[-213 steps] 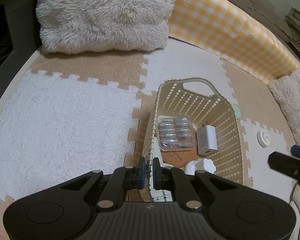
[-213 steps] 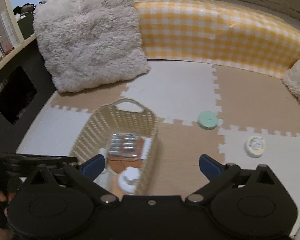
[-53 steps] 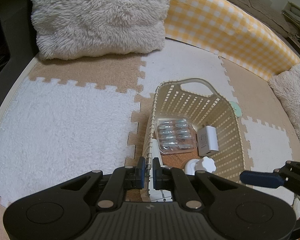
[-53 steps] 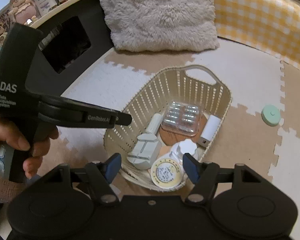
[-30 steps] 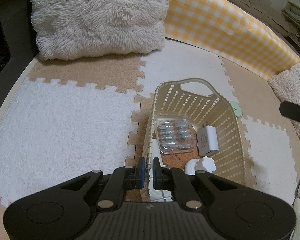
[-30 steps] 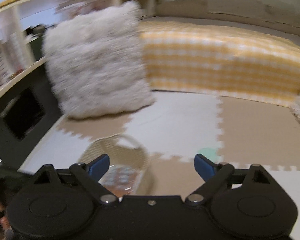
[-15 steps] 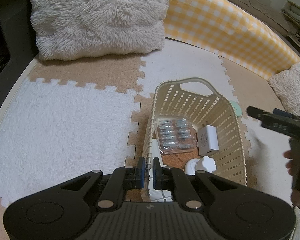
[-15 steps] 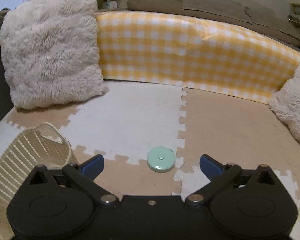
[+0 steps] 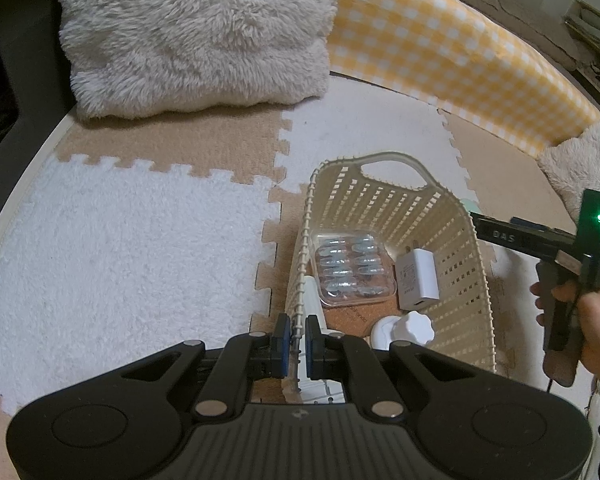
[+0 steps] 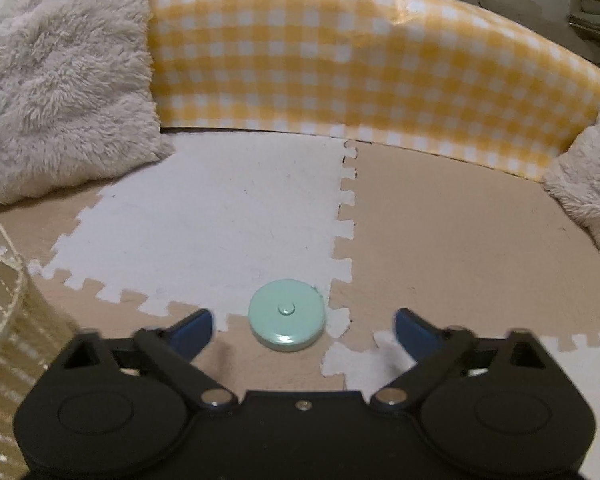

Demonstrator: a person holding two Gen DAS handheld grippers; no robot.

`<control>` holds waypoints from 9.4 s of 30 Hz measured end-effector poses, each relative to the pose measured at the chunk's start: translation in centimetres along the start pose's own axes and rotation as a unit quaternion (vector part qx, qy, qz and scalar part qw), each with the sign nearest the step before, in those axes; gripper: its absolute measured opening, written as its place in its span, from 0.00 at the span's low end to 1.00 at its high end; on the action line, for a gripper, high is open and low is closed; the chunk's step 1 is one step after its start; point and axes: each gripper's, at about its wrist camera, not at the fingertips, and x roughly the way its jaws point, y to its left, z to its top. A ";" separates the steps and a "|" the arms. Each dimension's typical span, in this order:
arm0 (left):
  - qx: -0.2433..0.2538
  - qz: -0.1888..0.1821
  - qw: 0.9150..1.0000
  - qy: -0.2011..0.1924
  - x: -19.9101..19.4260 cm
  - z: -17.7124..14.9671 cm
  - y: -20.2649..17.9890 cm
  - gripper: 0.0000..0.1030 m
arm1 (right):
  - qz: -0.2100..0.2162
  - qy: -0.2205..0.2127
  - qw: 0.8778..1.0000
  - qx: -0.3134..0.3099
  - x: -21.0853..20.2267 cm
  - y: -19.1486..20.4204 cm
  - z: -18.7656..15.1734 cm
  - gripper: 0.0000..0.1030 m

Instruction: Organize rigid objects

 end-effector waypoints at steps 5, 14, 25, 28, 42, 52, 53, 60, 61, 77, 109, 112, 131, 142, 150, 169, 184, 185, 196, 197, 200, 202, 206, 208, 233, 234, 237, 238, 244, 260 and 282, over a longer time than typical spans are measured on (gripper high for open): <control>0.001 0.000 1.000 0.001 0.1 0.0 0.0 0.06 | 0.002 0.007 1.000 -0.020 1.7 0.8 -0.5 0.73; 0.002 0.001 1.000 0.000 0.3 0.0 0.0 0.06 | 0.007 -0.006 1.000 0.001 2.0 0.4 -0.2 0.49; 0.007 0.006 1.000 -0.003 0.3 -0.1 -0.1 0.05 | -0.003 -0.016 0.999 0.029 -1.0 -0.4 0.7 0.49; 0.007 0.007 1.000 -0.003 0.3 -0.1 -0.1 0.05 | -0.001 -0.030 0.999 0.045 -2.8 -0.7 1.4 0.49; 0.002 0.004 1.000 -0.001 0.2 -0.4 0.2 0.05 | 0.080 -0.101 0.991 0.043 -11.3 2.6 4.3 0.49; 0.002 0.003 1.000 -0.001 0.2 -0.4 0.2 0.06 | 0.173 -0.060 0.982 -0.049 -13.6 8.9 3.5 0.49; 0.001 0.003 1.000 -0.001 0.2 -0.4 0.2 0.06 | 0.180 -0.053 0.980 -0.061 -13.6 9.5 3.3 0.49; 0.001 0.003 1.000 -0.001 0.3 -0.4 0.1 0.06 | 0.202 -0.004 0.970 -0.138 -13.1 12.9 1.5 0.49; 0.002 0.003 1.000 -0.001 0.3 -0.4 0.1 0.06 | 0.203 0.002 0.968 -0.146 -12.9 13.3 1.4 0.49; 0.001 0.003 1.000 0.000 0.2 -0.5 0.2 0.06 | 0.207 0.064 0.952 -0.215 -10.3 15.8 -0.6 0.49; 0.001 0.003 1.000 0.000 0.3 -0.5 0.2 0.06 | 0.207 0.077 0.950 -0.222 -10.2 16.0 -1.3 0.65; 0.001 0.003 1.000 0.000 0.3 -0.5 0.2 0.06 | 0.207 0.075 0.950 -0.219 -11.0 15.5 -1.1 0.66; 0.000 0.002 1.000 0.000 0.2 -0.6 0.2 0.06 | 0.179 0.013 0.974 -0.137 -18.9 11.7 -0.7 0.77; 0.020 0.034 0.998 -0.059 -4.2 -1.7 -0.6 0.19 | 0.155 -0.037 0.984 -0.073 -23.3 9.1 -2.1 0.78; 0.033 0.040 0.991 -0.122 -9.8 -3.5 -1.8 0.38 | 0.133 -0.070 0.988 -0.030 -26.1 7.5 -3.2 0.82; 0.032 0.044 0.978 -0.204 -17.3 -12.2 -3.5 0.82 | 0.100 -0.104 0.989 0.020 -30.2 5.3 -7.8 0.92; 0.055 0.074 0.964 -0.251 -17.8 -14.6 -4.8 1.00 | 0.067 -0.131 0.989 0.022 -31.8 4.9 -9.3 0.98; 0.057 0.076 0.963 -0.252 -17.8 -14.6 -4.9 1.00 | 0.064 -0.132 0.989 0.023 -31.8 4.7 -9.4 1.00; 0.065 0.093 0.962 -0.249 -17.6 -14.7 -5.1 1.00 | 0.041 -0.140 0.989 0.021 -32.1 4.4 -9.8 1.00; 0.067 0.094 0.962 -0.249 -17.5 -14.7 -5.1 1.00 | 0.040 -0.141 0.989 0.021 -32.1 4.3 -9.9 1.00; 0.067 0.097 0.961 -0.250 -17.5 -14.8 -5.1 1.00 | 0.039 -0.142 0.989 0.022 -32.2 4.3 -9.9 1.00; 0.067 0.097 0.961 -0.250 -17.5 -14.8 -5.1 1.00 | 0.039 -0.142 0.989 0.022 -32.2 4.2 -10.0 1.00; 0.065 0.097 0.961 -0.250 -17.6 -14.8 -5.0 1.00 | 0.039 -0.141 0.989 0.021 -32.2 4.2 -10.0 1.00; 0.066 0.096 0.961 -0.250 -17.6 -14.7 -5.0 1.00 | 0.038 -0.141 0.989 0.021 -32.2 4.2 -10.0 1.00; 0.067 0.097 0.961 -0.250 -17.6 -14.8 -5.1 1.00 | 0.039 -0.140 0.989 0.016 -32.2 4.3 -10.1 1.00; 0.067 0.097 0.961 -0.250 -17.6 -14.8 -5.1 1.00 | 0.038 -0.140 0.989 0.017 -32.2 4.3 -10.1 1.00; 0.067 0.097 0.961 -0.250 -17.6 -14.8 -5.1 1.00 | 0.038 -0.140 0.989 0.015 -32.1 4.3 -10.1 1.00; 0.067 0.098 0.961 -0.250 -17.6 -14.8 -5.1 1.00 | 0.037 -0.141 0.989 0.015 -32.1 4.3 -10.1 1.00; 0.067 0.097 0.961 -0.250 -17.6 -14.8 -5.1 1.00 | 0.038 -0.140 0.989 0.015 -32.1 4.3 -10.1 1.00; 0.067 0.098 0.961 -0.250 -17.6 -14.8 -5.1 1.00 | 0.038 -0.139 0.989 0.012 -32.0 4.1 -10.2 1.00; 0.067 0.098 0.961 -0.250 -17.6 -14.8 -5.1 1.00 | 0.039 -0.139 0.990 0.011 -32.0 4.0 -10.2 1.00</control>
